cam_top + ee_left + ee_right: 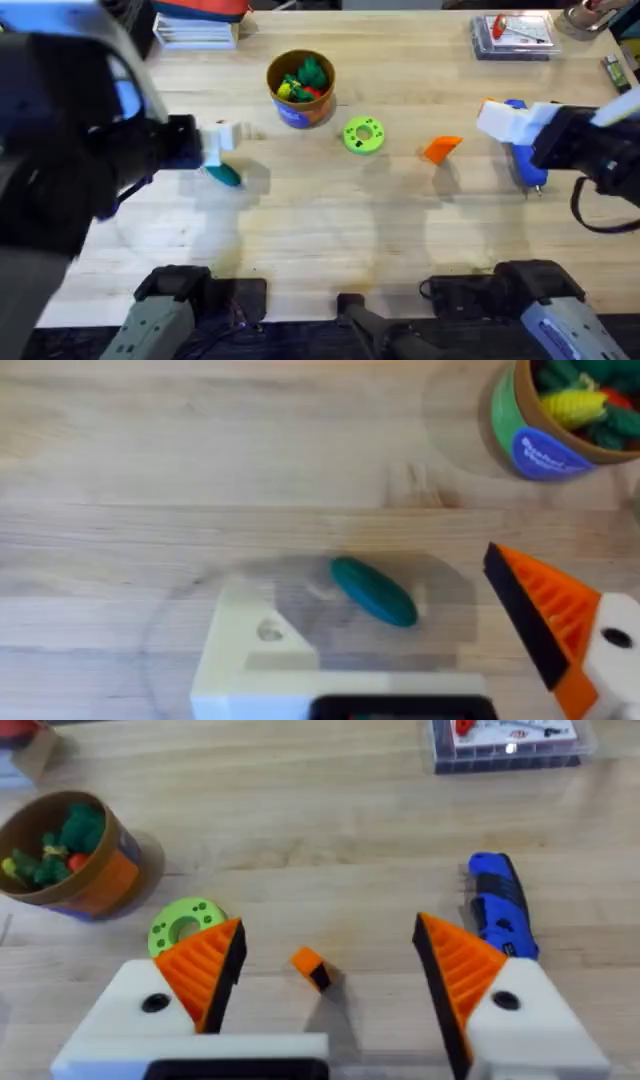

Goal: Pick up the gripper from the table and insert it into the empty holder that is missing its gripper. Then pick up a screw, insert it into the mounting hole, and use the screwdriver to tighten it. Finally, clean up the table by picking up the vegetable and placing it into the bucket.

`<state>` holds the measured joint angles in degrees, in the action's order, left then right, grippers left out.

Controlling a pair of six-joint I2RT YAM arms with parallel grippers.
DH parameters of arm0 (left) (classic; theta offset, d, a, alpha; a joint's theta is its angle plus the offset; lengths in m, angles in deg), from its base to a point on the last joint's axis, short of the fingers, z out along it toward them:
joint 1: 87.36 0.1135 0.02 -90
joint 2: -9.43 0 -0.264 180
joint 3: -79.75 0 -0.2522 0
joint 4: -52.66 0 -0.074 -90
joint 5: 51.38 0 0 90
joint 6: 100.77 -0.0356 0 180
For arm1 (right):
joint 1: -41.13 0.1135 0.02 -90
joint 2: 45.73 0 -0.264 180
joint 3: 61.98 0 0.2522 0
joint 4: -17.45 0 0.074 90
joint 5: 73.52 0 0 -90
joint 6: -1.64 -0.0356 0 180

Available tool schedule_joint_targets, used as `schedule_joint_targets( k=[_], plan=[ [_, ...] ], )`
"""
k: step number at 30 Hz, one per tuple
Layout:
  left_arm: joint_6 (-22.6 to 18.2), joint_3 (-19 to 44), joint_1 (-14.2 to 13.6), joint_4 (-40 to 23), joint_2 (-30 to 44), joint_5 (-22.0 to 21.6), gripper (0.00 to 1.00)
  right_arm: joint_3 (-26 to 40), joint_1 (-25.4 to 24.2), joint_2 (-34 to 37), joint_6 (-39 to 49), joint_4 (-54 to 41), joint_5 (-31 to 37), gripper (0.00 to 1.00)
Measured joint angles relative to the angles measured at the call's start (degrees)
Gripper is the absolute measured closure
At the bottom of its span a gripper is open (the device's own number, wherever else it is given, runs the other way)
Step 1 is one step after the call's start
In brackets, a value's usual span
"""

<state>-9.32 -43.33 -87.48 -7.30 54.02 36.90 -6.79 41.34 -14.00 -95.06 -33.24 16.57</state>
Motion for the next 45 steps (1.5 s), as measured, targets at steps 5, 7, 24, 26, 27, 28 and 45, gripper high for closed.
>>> schedule_joint_targets(
  k=[5, 7, 24, 26, 27, 28, 45],
  plan=[
    [3.2, 0.2, 0.0, -0.8, 8.2, 5.5, 0.015, 0.0, 0.0, 1.7, -0.4, -0.4, 0.0, 0.008],
    [5.7, 0.2, 0.0, -0.8, 10.2, 7.0, 0.016, 0.0, 0.0, 1.7, -0.4, -0.3, 0.0, 0.008],
    [7.3, 0.9, -3.9, 10.7, 2.9, 12.6, 0.014, 0.0, 0.0, 1.7, -0.6, -0.3, 0.0, 0.008],
    [5.5, 0.9, -5.5, 14.2, 0.5, 16.2, 0.014, 0.0, 0.0, 1.7, -0.6, -0.3, 0.0, 0.007],
    [4.8, 0.9, -6.4, 16.5, -0.5, 18.3, 0.015, 0.0, 0.0, 1.7, -0.6, -0.3, 0.0, 0.007],
    [4.2, 1.0, -7.2, 19.2, -1.5, 20.5, 0.015, 0.0, 0.0, 1.7, -0.6, -0.3, 0.0, 0.008],
    [1.9, 2.4, -9.3, 19.0, -3.4, 29.4, 0.015, 0.0, 0.0, 1.7, -0.6, -0.3, 0.0, 0.007]
  ],
)
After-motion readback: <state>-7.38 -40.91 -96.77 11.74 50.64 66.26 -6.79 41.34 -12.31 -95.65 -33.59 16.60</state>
